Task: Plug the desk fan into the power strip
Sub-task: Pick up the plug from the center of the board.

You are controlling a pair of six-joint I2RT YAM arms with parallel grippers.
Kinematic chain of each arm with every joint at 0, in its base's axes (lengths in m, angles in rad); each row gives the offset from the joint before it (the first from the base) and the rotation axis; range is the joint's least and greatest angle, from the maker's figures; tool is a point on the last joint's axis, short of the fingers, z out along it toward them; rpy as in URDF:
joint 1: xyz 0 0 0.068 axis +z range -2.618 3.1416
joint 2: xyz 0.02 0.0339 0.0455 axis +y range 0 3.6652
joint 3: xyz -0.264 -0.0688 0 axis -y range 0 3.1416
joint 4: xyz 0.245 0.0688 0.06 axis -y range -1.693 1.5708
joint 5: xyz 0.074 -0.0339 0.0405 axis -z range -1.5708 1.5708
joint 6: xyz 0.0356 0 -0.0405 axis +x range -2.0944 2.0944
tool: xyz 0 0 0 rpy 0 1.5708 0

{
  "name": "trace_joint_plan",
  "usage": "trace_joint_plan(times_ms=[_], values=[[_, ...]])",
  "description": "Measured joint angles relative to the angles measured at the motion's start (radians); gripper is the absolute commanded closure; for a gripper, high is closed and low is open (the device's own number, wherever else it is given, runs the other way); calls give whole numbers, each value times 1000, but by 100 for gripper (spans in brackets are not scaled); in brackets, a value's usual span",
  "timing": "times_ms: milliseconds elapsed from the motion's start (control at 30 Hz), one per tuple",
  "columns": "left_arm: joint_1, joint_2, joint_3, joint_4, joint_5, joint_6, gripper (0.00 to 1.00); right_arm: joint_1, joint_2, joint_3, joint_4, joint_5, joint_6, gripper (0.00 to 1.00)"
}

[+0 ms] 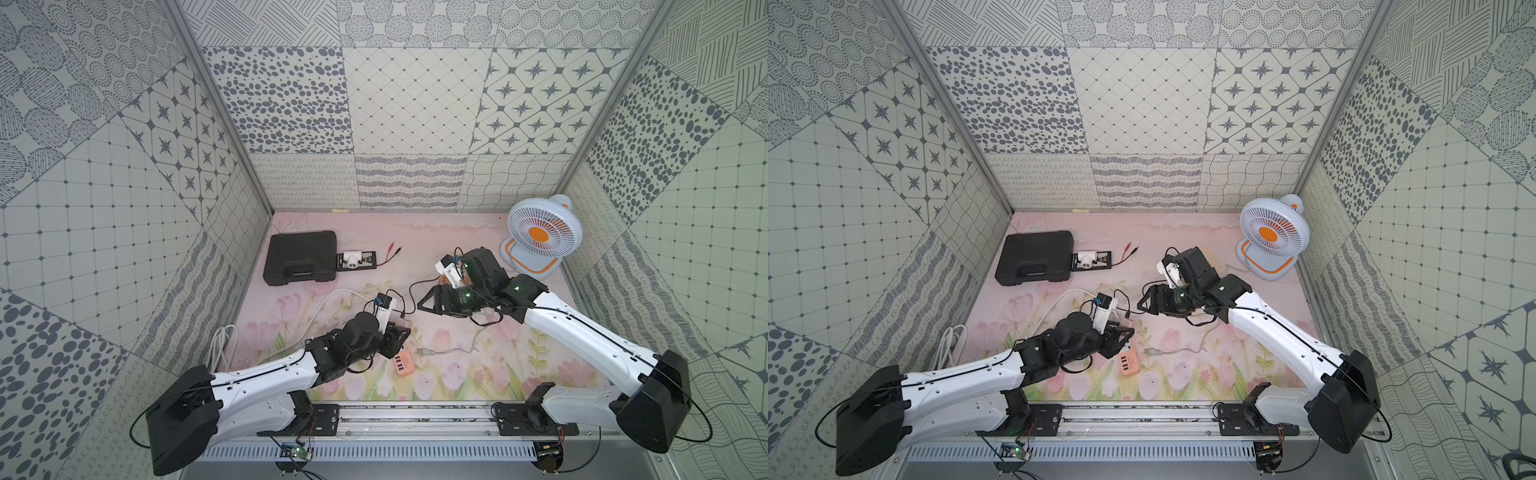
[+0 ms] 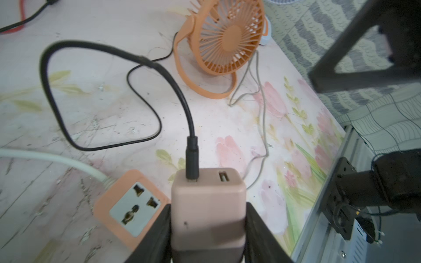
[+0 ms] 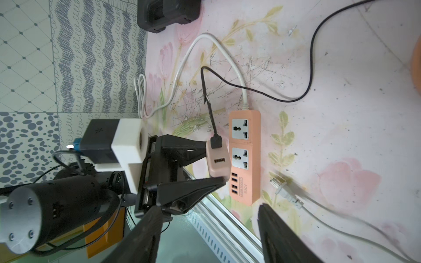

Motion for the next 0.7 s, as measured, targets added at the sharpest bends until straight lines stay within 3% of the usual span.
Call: trace_joint_plan(times_ms=[400,700], values=[[-42,3,-3,136,151,145,100,17,15,-7,-36,-1,-50,37],[-77,-10,14,142,157,222,100,63,31,-32,-45,-1,-48,42]])
